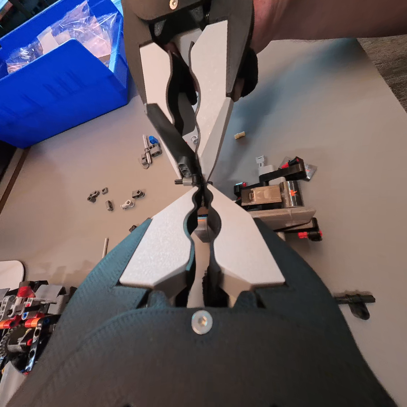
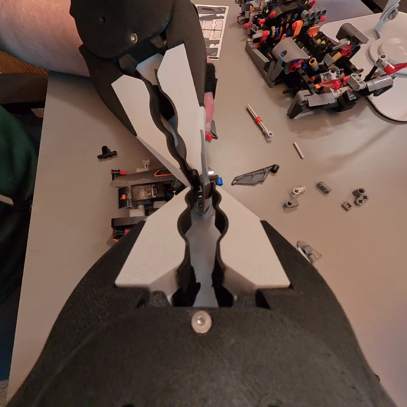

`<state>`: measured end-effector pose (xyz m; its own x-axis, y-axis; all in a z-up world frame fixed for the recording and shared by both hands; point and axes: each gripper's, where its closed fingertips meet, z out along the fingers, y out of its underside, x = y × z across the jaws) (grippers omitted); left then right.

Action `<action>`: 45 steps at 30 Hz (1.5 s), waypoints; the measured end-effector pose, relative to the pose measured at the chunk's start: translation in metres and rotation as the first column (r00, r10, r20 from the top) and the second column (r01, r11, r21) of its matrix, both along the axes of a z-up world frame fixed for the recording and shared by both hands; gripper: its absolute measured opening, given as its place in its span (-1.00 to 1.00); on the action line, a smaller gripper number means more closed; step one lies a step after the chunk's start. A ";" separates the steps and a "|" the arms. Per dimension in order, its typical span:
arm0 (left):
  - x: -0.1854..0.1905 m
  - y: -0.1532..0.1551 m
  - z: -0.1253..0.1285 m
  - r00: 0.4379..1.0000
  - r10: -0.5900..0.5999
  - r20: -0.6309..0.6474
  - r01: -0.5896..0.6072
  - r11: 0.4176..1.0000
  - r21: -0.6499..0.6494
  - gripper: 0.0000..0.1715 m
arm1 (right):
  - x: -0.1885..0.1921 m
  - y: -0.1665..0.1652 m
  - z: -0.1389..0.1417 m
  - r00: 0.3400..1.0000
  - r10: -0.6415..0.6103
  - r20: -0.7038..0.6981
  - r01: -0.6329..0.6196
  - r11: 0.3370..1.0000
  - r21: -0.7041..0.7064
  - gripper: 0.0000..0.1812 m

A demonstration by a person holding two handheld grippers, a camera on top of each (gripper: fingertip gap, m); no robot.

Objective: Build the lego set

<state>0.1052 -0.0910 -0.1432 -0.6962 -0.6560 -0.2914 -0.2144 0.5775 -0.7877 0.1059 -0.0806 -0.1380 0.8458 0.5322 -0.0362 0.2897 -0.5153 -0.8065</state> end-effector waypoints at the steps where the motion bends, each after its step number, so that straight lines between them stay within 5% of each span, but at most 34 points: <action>1: 0.000 0.000 0.001 1.000 -0.001 0.003 0.001 1.000 0.001 -1.00 | 0.000 0.000 0.000 1.000 0.001 -0.001 -0.001 1.000 0.001 -0.86; 45: 0.003 -0.003 0.002 0.998 -0.016 0.066 0.011 0.998 0.064 -1.00 | -0.001 -0.004 0.001 0.997 0.021 -0.078 -0.019 0.999 0.028 -0.82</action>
